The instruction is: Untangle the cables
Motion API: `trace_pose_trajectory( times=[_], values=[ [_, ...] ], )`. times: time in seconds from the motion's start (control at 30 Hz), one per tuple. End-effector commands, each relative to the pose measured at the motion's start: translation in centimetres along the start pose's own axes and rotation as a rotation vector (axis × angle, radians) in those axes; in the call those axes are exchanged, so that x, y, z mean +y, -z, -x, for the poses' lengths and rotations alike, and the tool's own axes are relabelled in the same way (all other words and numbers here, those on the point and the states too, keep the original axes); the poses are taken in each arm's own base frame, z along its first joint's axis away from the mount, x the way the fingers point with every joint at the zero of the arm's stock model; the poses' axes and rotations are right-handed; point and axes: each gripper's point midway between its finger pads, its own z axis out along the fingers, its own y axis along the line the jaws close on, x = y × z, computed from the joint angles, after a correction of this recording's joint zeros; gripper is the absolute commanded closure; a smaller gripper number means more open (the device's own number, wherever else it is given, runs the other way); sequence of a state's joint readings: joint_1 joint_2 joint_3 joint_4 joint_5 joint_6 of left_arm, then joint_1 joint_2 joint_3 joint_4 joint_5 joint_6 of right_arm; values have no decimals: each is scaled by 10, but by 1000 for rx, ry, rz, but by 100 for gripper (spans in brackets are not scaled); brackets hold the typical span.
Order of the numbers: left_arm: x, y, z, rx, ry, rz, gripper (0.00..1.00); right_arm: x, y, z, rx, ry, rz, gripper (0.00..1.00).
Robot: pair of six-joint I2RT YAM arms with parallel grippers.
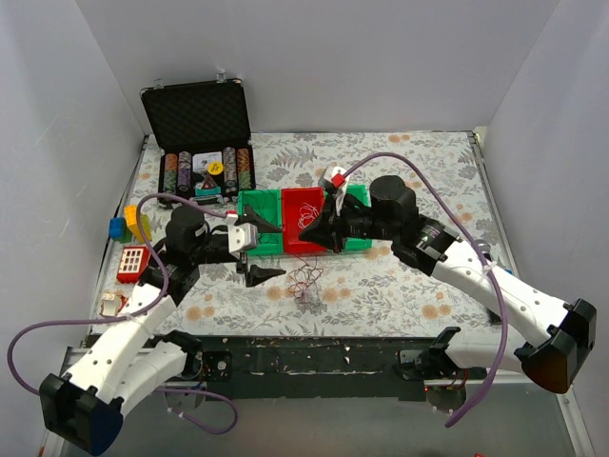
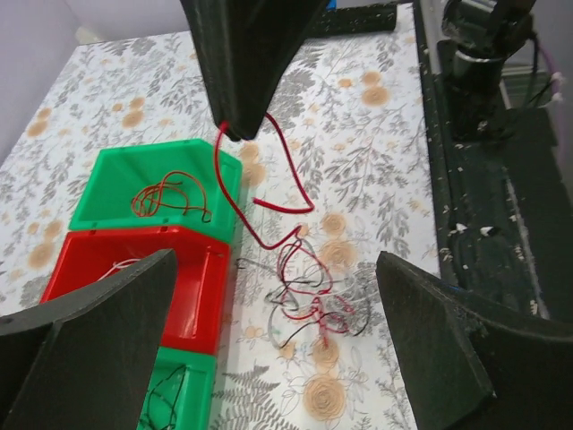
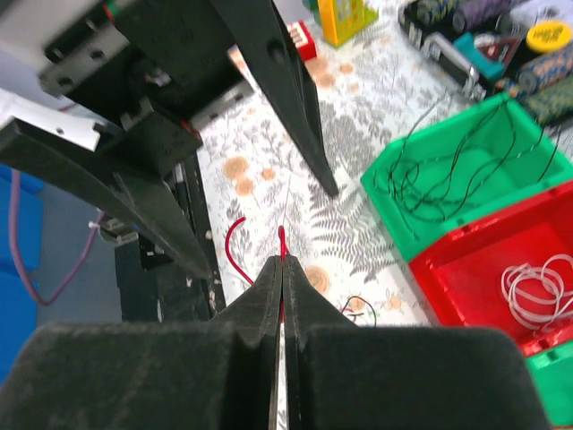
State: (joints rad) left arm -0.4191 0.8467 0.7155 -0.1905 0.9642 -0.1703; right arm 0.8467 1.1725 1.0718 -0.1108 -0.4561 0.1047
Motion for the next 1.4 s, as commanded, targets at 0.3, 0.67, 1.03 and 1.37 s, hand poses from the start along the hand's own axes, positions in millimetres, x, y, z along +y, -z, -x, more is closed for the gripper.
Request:
trace_pose_trajectory(
  times=[0.3, 0.67, 1.03, 1.37],
  values=[
    [24, -18, 56, -220, 258, -2, 12, 48, 22, 114, -250, 98, 154, 99],
    [6, -41, 25, -159, 281, -40, 66, 68, 48, 183, -410, 215, 159, 99],
    [-8, -39, -57, 4, 179, -8, 76, 73, 111, 274, -621, 415, -51, 99],
    [-15, -38, -81, 55, 133, -14, 78, 84, 130, 308, -703, 503, -71, 99]
  ],
)
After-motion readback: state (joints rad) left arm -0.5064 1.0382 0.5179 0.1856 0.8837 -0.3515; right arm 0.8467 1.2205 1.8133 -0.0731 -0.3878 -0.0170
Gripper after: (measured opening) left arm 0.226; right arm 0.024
